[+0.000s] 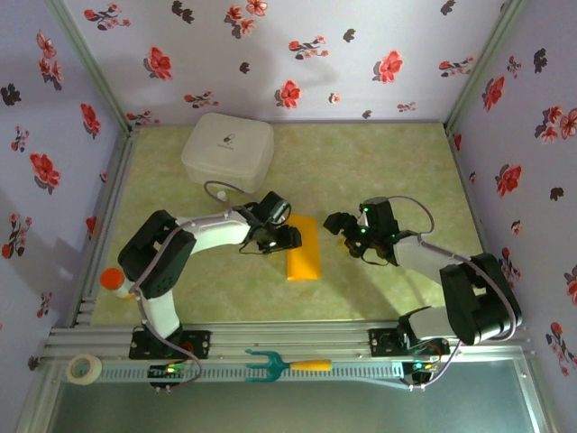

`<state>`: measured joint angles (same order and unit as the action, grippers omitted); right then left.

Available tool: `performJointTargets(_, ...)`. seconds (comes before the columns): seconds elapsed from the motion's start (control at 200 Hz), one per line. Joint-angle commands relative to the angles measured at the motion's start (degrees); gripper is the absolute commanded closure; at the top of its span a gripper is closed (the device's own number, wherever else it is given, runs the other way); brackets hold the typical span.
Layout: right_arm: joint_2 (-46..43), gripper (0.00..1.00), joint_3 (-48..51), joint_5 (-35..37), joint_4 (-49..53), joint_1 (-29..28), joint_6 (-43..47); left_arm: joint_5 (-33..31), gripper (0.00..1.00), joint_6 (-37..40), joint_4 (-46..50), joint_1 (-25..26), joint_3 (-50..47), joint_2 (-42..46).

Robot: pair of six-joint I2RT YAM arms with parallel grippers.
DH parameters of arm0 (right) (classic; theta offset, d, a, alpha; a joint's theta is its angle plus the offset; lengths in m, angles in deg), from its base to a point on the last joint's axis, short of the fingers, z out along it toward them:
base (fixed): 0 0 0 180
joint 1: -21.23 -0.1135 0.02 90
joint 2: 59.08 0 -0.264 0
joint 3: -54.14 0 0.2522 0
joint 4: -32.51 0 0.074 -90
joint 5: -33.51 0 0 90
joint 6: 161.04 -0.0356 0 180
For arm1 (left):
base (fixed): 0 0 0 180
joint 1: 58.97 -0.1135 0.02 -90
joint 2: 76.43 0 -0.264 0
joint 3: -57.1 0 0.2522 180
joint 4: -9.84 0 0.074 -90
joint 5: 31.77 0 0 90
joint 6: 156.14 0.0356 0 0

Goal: Fold a paper plane with a square sheet of paper (pick it up from the middle)
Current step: Hold the square sheet of paper at the center of the table.

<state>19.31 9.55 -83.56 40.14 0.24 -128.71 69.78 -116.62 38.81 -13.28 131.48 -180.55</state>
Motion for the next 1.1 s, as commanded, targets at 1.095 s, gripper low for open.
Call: performJointTargets(1.095, 0.52, 0.19, 0.69, -0.25, -0.55, -0.66, -0.25, -5.4, 0.35, 1.21, 12.84, 2.56, 9.69, -11.46)
